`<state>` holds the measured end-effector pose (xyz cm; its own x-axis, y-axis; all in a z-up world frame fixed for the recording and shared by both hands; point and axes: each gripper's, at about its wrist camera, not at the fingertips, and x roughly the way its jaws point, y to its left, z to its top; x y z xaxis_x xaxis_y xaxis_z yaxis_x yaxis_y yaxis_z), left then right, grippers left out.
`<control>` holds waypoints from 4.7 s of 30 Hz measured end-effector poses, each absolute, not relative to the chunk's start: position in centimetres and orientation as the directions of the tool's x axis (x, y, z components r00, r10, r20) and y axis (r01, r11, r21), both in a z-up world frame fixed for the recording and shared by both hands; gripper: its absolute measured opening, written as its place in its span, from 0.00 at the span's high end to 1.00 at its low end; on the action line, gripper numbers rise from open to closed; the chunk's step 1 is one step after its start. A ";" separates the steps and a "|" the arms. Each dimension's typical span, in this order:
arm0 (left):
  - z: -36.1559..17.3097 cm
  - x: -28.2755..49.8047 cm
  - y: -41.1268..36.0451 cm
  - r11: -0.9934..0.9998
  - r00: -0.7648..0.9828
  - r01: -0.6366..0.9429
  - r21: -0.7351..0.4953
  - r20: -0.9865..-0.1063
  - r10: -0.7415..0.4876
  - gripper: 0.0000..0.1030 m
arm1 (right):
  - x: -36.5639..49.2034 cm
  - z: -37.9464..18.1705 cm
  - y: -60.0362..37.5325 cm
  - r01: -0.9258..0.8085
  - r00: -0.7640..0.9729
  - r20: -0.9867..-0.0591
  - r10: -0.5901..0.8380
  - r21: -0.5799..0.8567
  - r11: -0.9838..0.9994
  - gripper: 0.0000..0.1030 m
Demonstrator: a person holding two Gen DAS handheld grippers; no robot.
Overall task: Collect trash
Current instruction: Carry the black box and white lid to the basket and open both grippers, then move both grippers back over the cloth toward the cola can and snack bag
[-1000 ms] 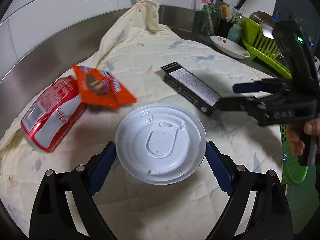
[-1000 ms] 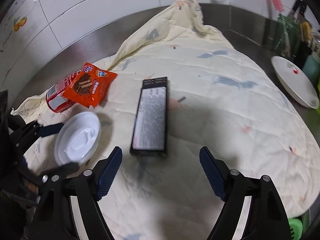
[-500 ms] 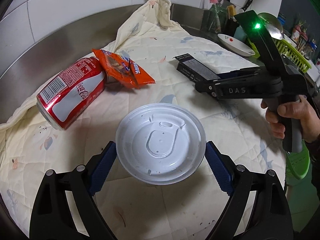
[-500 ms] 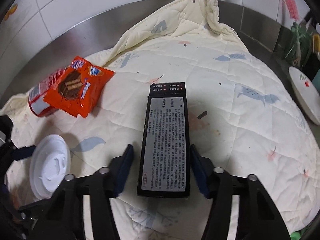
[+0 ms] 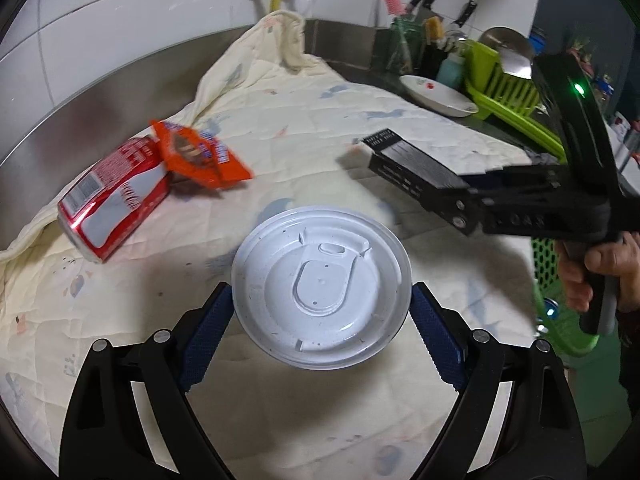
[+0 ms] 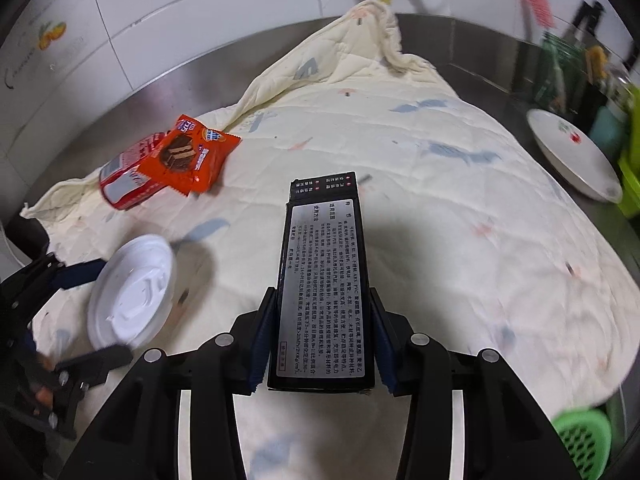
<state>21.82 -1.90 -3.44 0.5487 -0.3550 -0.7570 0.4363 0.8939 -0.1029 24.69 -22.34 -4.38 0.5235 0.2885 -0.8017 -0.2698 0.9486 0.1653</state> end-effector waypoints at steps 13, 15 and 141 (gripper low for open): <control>-1.5 17.4 -11.1 0.793 0.500 0.600 -0.105 -0.724 -0.474 0.16 | 13.6 -5.3 -35.9 -0.032 0.554 -0.820 0.146 0.154 0.988 0.59; -1.4 16.9 -12.3 0.779 0.490 0.618 -0.105 -0.724 -0.486 0.16 | 12.3 -5.8 -37.7 0.008 0.552 -0.825 0.119 0.148 0.989 0.59; 0.5 23.3 5.0 0.974 0.694 0.226 0.030 -0.706 -0.139 0.10 | 24.5 -3.1 -20.8 -0.254 0.488 -0.770 0.412 0.326 0.911 0.35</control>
<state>23.30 5.02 0.54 0.6939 -0.1391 -0.7065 0.2256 0.9738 0.0298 24.54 -20.83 -3.12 0.4876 0.4119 -0.7698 -0.2537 0.9105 0.3265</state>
